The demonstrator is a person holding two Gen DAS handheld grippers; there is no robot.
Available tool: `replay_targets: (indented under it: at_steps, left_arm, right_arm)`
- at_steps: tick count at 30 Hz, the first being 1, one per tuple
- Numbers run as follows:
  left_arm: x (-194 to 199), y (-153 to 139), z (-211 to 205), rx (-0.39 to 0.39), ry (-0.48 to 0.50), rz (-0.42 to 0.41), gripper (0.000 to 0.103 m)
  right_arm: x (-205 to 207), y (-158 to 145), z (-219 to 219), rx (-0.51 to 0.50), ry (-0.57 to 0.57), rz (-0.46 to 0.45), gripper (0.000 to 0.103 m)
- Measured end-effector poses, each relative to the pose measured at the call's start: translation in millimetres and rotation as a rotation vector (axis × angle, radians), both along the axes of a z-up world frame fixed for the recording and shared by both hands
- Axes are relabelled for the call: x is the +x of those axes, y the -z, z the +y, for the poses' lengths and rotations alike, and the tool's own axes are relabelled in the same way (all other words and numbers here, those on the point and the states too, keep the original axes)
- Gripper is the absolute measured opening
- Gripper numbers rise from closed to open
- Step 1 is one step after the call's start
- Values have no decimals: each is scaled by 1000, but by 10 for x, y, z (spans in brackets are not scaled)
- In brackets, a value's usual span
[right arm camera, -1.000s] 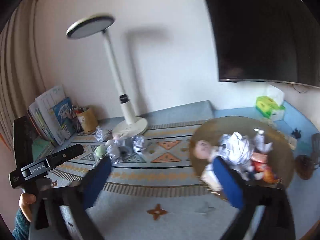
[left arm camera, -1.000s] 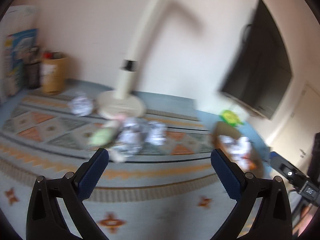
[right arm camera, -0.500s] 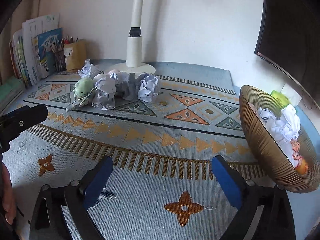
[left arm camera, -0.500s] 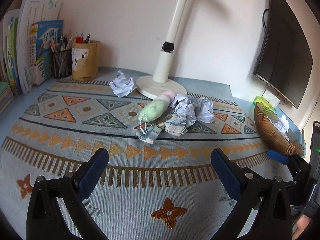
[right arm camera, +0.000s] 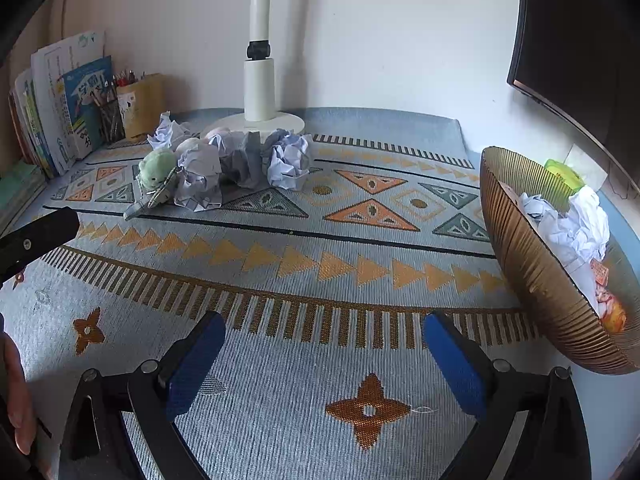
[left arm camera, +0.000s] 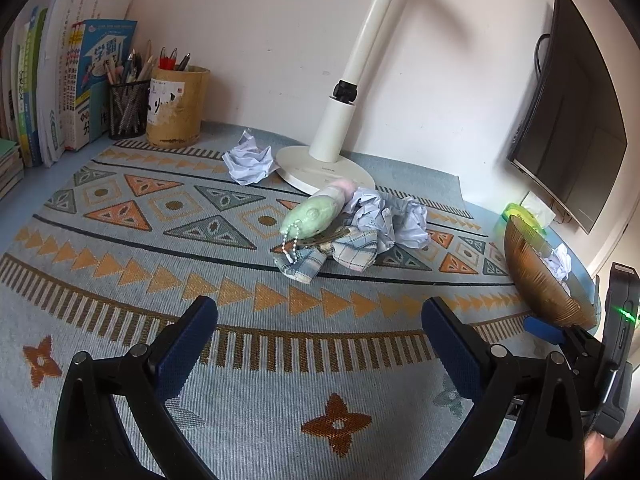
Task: Organize objects
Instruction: 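Move both open tools back toward the pile by the lamp, then grasp a paper ball with the left tool while the right tool grasps another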
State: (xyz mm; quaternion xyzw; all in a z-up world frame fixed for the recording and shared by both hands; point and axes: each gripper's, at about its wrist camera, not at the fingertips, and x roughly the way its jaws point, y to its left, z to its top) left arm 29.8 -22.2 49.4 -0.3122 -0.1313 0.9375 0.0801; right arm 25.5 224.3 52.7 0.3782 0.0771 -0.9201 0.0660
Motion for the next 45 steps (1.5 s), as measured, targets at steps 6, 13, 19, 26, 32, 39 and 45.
replay_targets:
  at_steps: [6, 13, 19, 26, 32, 39, 45]
  left_arm:
    - [-8, 9, 9, -4, -1, -8, 102]
    - [-2, -4, 66, -43, 5, -5, 102]
    - [6, 2, 51, -35, 9, -1, 102]
    - [6, 2, 79, -42, 19, 1, 102]
    - [13, 2, 80, -37, 20, 3, 102]
    - [33, -46, 27, 6, 53, 6, 102]
    - [-526, -156, -535, 250, 210, -191, 102]
  right_arm:
    - [24, 0, -67, 31, -21, 10, 99]
    - [10, 6, -19, 6, -7, 1, 100]
    - [0, 23, -55, 39, 5, -6, 100]
    - [-2, 24, -86, 63, 13, -5, 100]
    - [-12, 33, -103, 72, 9, -12, 100]
    - [-22, 43, -120, 92, 23, -22, 101]
    - [-493, -235, 19, -94, -109, -269, 76]
